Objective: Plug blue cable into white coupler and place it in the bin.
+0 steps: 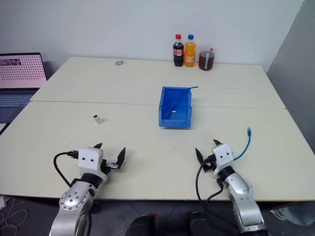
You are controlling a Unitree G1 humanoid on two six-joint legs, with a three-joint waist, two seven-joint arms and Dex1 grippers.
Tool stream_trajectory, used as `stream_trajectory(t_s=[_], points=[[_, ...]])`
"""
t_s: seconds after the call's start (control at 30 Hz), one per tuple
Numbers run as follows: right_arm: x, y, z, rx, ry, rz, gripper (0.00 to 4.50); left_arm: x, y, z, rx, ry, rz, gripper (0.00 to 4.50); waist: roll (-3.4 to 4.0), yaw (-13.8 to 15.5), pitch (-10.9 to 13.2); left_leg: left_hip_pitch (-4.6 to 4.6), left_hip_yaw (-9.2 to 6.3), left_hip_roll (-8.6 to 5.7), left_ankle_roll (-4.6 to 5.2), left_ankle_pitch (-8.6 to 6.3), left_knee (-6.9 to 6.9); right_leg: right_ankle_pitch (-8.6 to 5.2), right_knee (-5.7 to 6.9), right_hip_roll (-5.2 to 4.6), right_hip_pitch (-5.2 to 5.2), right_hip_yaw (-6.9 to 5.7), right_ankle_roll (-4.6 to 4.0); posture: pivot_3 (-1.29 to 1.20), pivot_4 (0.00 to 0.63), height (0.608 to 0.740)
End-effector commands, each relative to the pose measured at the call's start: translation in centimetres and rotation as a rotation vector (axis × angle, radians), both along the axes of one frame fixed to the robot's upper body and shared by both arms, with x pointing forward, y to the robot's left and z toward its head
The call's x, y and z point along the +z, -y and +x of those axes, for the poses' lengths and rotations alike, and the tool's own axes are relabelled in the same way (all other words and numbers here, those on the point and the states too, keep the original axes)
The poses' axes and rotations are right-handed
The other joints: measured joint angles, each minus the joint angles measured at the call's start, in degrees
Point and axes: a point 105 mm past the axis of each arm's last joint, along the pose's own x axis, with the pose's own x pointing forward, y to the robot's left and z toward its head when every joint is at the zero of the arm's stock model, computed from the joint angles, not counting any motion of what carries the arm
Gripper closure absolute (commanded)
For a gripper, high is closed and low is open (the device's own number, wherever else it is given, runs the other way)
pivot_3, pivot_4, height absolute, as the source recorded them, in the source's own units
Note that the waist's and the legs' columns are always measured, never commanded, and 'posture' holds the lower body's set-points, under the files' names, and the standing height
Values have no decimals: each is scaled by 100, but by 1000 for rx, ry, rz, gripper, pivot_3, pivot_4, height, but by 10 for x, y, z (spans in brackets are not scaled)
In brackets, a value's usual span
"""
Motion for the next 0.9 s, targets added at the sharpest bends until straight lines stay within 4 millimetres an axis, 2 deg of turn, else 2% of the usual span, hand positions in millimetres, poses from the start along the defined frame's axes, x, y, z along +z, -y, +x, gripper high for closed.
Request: stream_trajectory(t_s=[0.03, 0.47, 0.6, 0.83, 0.9], points=[[15, -4, 0, 20, 61, -6, 111, 9, 4, 2, -26, 55, 15, 0, 0, 0, 0, 0, 0, 0, 0, 0, 0, 0, 0, 0, 0, 0, 0, 0, 150, 740], [15, -5, 0, 30, 59, -7, 111, 5, 0, -2, -30, 63, 44, 0, 0, 2, 0, 0, 0, 0, 0, 0, 0, 0, 0, 0, 0, 0, 0, 0, 150, 740], [16, -5, 1, 30, 64, -8, 111, 5, -2, -4, -54, 61, -2, 0, 0, 3, 0, 0, 1, 0, 0, 0, 0, 0, 0, 0, 0, 1, 0, 0, 150, 740], [20, -1, 1, 12, 79, -7, 111, 9, 31, -18, -349, 39, 11, 0, 0, -11, 0, 0, 4, 0, 0, 0, -1, -1, 0, -2, -1, 2, -2, 0, 150, 740], [24, 4, -1, -13, 78, -2, 111, 12, 46, -19, -436, 23, -18, 0, -1, 5, -1, 0, 2, 0, 0, 0, 0, -1, -1, -2, 1, 0, -1, 0, 150, 740]])
